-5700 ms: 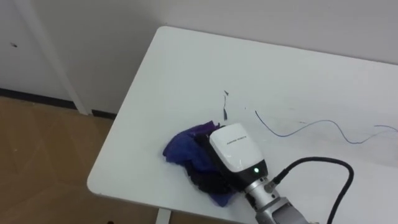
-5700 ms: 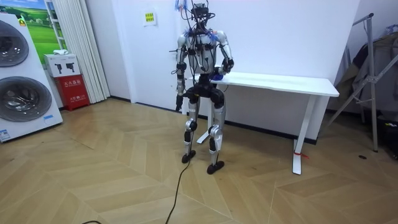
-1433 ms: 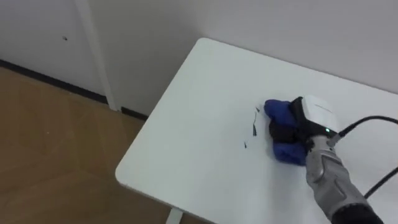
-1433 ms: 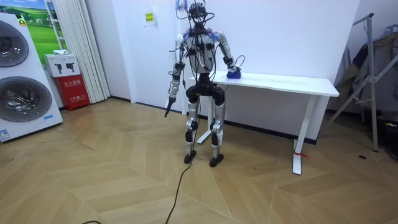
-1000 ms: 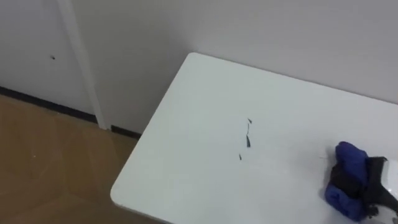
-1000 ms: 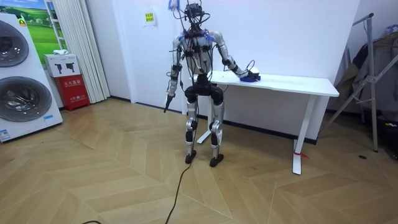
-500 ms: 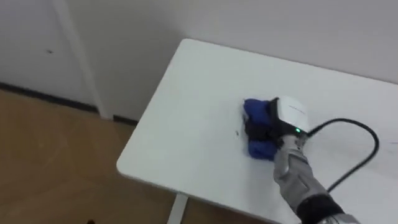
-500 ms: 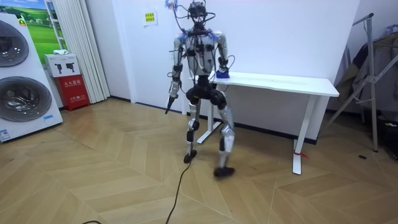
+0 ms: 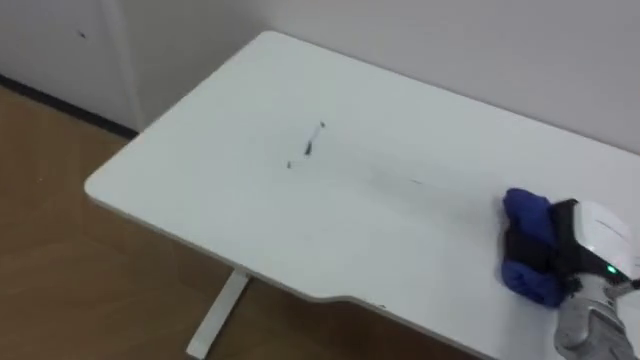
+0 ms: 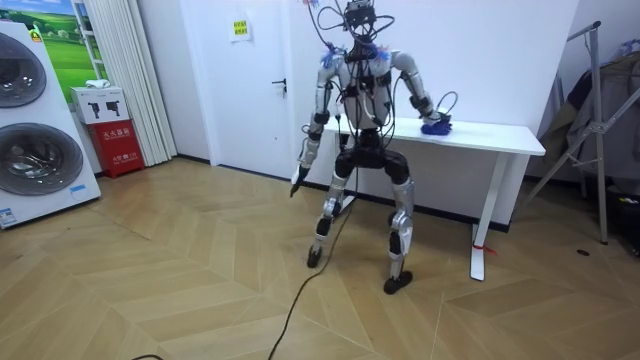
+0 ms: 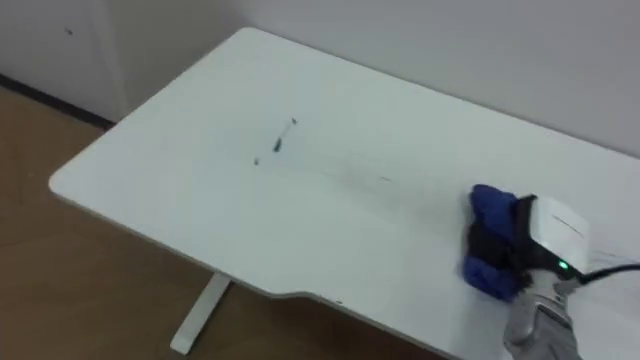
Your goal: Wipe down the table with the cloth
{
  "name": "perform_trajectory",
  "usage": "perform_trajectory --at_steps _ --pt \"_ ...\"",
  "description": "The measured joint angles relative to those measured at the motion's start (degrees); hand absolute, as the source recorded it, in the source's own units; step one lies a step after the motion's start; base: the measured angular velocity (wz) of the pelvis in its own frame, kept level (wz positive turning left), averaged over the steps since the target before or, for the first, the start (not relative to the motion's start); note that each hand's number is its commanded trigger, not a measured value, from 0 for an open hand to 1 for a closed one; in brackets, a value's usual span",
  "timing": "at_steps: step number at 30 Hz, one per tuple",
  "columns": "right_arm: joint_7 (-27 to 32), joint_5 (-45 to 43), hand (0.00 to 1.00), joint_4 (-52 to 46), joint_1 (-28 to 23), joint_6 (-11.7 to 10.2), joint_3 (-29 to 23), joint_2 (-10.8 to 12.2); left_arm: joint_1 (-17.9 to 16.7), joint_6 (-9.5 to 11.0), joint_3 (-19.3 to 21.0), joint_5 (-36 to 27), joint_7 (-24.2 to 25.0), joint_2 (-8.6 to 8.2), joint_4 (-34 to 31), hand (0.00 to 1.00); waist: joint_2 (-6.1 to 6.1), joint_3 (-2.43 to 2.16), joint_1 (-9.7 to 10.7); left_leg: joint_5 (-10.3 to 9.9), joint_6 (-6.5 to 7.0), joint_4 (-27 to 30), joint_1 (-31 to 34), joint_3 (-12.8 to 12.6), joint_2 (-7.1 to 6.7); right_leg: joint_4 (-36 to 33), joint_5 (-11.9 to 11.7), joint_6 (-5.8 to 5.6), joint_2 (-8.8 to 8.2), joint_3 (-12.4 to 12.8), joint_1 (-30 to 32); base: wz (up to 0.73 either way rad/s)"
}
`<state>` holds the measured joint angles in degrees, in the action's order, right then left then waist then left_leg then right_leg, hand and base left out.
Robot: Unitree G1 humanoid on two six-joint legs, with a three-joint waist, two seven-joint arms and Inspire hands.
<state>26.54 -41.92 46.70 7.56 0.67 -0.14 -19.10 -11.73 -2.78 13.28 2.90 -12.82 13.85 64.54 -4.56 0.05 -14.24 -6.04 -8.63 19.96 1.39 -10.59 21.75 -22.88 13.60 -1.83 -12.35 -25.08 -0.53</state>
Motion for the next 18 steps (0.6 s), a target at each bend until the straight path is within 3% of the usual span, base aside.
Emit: perform_trajectory --at_steps 1,2,3,4,5,6,7,8,9,12,13,14,16,18 --pt "-2.94 -1.22 1.00 -3.95 0.72 1.57 1.43 0.83 0.07 0.00 -0.05 0.01 0.03 -0.52 0.02 0.00 -0.07 0.30 -0.46 -1.93 1.13 3.40 1.24 -0.41 -1.46 0.09 -0.27 0.52 0.62 1.28 0.71 -0.68" --pt "-5.32 -1.82 1.00 -9.54 1.77 2.70 4.28 1.31 0.34 -0.20 -0.09 0.01 0.02 -1.34 -0.15 0.00 0.70 0.43 -1.67 -5.59 1.94 7.10 2.34 -0.17 -3.80 0.05 -0.56 1.49 1.17 3.28 1.65 -0.83" --pt "-6.19 -2.18 1.00 -11.69 3.00 3.01 5.84 1.64 0.39 -0.29 -0.24 -0.05 0.01 -1.73 -0.30 0.00 0.74 0.36 -2.23 -7.29 2.72 8.13 2.72 0.11 -5.65 0.03 -0.78 1.87 1.60 4.37 2.05 -0.88" --pt "-7.32 -2.78 1.00 -14.68 6.16 3.04 9.62 2.74 0.36 -0.90 -0.91 -0.19 0.02 -2.03 -0.30 0.00 1.68 0.95 -2.69 -9.28 4.47 8.21 3.68 0.56 -9.74 0.11 -1.11 2.42 1.74 5.10 2.83 -0.66" --pt "-7.62 -3.11 1.00 -15.96 9.47 2.62 12.39 4.10 0.52 -1.13 -1.24 -0.37 -0.02 -2.16 -0.42 0.00 1.78 1.53 -3.70 -9.66 5.93 6.83 4.42 1.99 -14.04 0.15 -1.29 2.73 1.92 6.11 3.89 -0.58" --pt "-7.85 -3.26 1.00 -15.66 11.02 2.34 13.29 4.85 0.71 -1.24 -1.20 -0.55 -0.08 -2.18 -0.75 0.00 1.63 1.59 -4.39 -9.39 6.71 6.24 4.19 2.75 -15.24 0.26 -1.46 3.01 2.12 6.72 4.59 -0.54" --pt "-7.99 -3.89 1.00 -15.08 13.49 1.43 14.91 5.70 0.84 -1.76 -1.04 -0.75 -0.20 -2.42 -1.84 0.00 1.57 1.50 -6.38 -8.76 6.96 4.82 3.83 3.05 -15.87 1.26 -2.06 4.03 3.13 7.84 5.37 -0.39" --pt "-7.98 -4.63 1.00 -14.94 14.46 0.49 15.21 6.10 0.79 -2.19 -1.01 -1.17 -0.39 -2.96 -2.59 0.00 1.99 1.42 -7.21 -8.05 7.13 3.38 3.85 3.16 -16.16 3.10 -2.83 5.33 3.72 8.16 5.33 -0.20" --pt "-7.89 -4.78 1.00 -14.84 14.46 0.11 15.19 6.11 0.67 -2.33 -1.04 -1.28 -0.53 -3.19 -2.62 0.00 2.11 1.33 -7.36 -7.60 7.33 2.54 3.82 3.25 -16.53 3.90 -3.04 5.58 3.78 8.43 5.23 0.20" --pt "-6.31 -5.19 1.00 -10.03 11.59 -0.57 14.34 5.79 -0.99 -4.35 -1.13 -3.97 -0.96 -3.07 -3.98 0.00 2.10 0.85 -5.74 -6.55 8.52 -0.68 3.01 4.63 -18.70 7.33 -4.60 3.09 3.31 9.21 3.29 0.39" --pt "-4.16 -3.14 1.00 -8.53 8.71 -2.20 12.04 5.88 -1.86 -4.39 -0.78 -5.15 -1.37 -3.03 -4.21 0.00 1.93 0.75 -5.41 -6.41 8.77 -1.80 2.29 4.77 -19.50 7.34 -5.12 0.94 2.77 9.00 3.12 0.27" --pt "-1.91 -3.23 1.00 -8.94 5.74 -4.10 9.92 5.95 -3.16 -4.45 0.46 -5.25 -1.54 -3.17 -4.18 0.00 1.93 0.65 -3.28 -6.25 9.05 -2.94 1.45 5.53 -20.39 7.77 -5.76 -1.84 1.91 7.91 1.91 0.29" --pt "0.98 -3.10 1.00 -7.43 2.32 -6.90 5.63 5.90 -4.05 -4.39 3.18 -4.90 -1.71 -2.99 -4.31 0.00 1.67 0.41 -0.64 -6.11 9.27 -4.64 -0.52 6.59 -20.88 9.69 -6.43 -3.62 1.77 6.98 -0.82 0.36" --pt "2.48 -2.85 1.00 -6.59 -1.14 -7.50 0.95 5.44 -4.67 -4.10 6.04 -4.88 -1.77 -2.58 -4.41 0.00 1.45 -0.21 0.69 -6.10 9.27 -5.73 -1.90 7.50 -21.16 10.84 -6.50 -3.87 1.80 5.53 -2.73 0.21"
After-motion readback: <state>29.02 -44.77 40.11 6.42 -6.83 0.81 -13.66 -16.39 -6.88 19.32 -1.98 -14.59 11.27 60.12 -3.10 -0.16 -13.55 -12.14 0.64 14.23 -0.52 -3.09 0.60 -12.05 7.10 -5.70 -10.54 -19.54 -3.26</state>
